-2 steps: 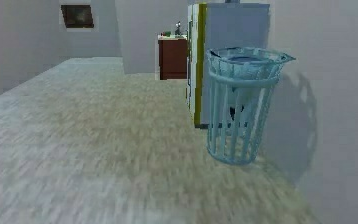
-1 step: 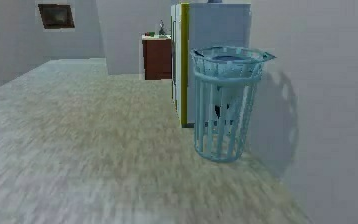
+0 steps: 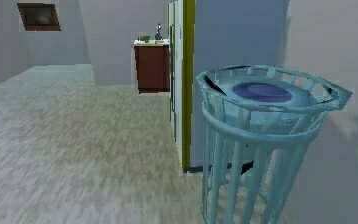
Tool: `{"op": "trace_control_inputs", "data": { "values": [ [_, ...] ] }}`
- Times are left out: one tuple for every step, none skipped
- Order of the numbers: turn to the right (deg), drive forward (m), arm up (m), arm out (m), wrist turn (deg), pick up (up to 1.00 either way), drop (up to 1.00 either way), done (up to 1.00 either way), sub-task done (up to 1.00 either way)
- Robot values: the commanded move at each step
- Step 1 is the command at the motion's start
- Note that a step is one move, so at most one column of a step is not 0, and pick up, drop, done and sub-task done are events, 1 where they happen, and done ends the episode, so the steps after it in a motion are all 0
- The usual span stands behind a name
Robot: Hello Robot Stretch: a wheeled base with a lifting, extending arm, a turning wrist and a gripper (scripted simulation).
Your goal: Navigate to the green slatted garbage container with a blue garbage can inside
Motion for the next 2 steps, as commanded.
{"op": "trace_control_inputs", "data": {
  "values": [
    [21.0, 0.00, 0.00, 0.00, 0.0, 0.00, 0.00, 0.00, 0.00],
    [0.0, 0.00, 0.00, 0.00, 0.0, 0.00, 0.00, 1.00, 0.00]
  ]
}}
